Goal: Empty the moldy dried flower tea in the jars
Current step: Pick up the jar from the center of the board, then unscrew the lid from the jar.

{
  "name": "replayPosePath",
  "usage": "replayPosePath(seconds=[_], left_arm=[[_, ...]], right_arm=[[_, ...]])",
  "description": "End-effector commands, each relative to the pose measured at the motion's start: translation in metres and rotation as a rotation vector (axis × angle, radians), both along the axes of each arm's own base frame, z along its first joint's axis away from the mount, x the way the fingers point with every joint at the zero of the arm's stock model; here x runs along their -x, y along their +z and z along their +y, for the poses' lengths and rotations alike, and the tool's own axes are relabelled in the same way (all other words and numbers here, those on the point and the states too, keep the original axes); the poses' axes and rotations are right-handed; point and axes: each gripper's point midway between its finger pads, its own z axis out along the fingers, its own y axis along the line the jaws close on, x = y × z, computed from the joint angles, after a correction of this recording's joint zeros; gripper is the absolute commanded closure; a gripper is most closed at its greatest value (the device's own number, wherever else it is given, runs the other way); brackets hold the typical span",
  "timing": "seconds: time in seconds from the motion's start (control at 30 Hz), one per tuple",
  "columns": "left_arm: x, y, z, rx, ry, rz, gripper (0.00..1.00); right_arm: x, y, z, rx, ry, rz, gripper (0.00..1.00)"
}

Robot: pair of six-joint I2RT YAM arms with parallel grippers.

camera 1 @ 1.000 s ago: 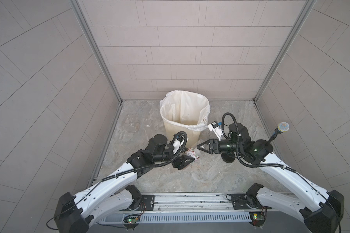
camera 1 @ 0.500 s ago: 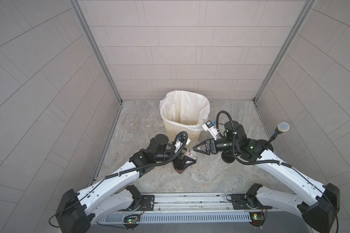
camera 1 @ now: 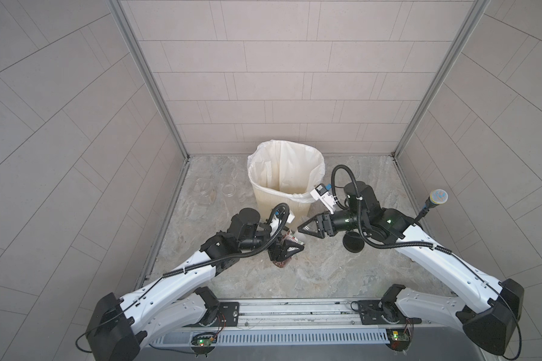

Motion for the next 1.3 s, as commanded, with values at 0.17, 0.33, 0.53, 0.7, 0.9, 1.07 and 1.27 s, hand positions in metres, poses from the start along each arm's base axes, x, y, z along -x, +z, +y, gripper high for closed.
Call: replayPosePath(seconds=[0.17, 0.33, 0.53, 0.7, 0.9, 1.07, 1.27], left_arm=[[0.0, -0.005, 0.008, -0.029, 0.026, -0.058, 0.55], [-0.001, -0.004, 0.008, -0.034, 0.027, -0.069, 0.56], [-0.001, 0.001, 0.009, -0.028, 0.029, -0.077, 0.56], [0.0, 0.004, 0.01, -0.03, 0.025, -0.09, 0.56], [0.005, 0.004, 0.009, -0.033, -0.004, -0.085, 0.57], [0.012, 0.009, 0.009, -0.035, -0.044, -0.069, 0.57], [0.023, 0.021, 0.004, -0.015, -0.125, -0.019, 0.57]], right_arm=[[-0.007, 0.018, -0.01, 0.014, -0.004, -0.12, 0.06], [-0.008, 0.013, -0.012, 0.045, 0.042, -0.102, 0.1], [0.002, 0.002, -0.011, 0.082, 0.131, -0.094, 0.13], [0.001, -0.008, -0.013, 0.122, 0.144, -0.083, 0.16], [0.001, -0.01, -0.009, 0.119, 0.178, -0.083, 0.31], [0.004, -0.007, -0.006, 0.119, 0.274, -0.159, 0.46], [0.011, -0.009, -0.01, 0.129, 0.385, -0.367, 0.49]])
